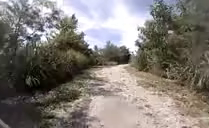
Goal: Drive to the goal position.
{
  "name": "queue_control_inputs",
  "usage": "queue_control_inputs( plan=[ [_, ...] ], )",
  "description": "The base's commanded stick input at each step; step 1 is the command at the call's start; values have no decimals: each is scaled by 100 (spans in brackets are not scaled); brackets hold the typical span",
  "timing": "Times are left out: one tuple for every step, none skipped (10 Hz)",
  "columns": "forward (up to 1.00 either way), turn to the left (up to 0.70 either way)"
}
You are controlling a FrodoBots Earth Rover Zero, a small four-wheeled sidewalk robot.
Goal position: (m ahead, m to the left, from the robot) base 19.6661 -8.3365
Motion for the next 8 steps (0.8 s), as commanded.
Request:
queue_control_inputs(
  plan=[
    [84, 0],
    [84, 0],
    [84, 0],
    [84, -2],
    [84, -24],
    [84, -34],
    [84, -13],
    [84, 0]
  ],
)
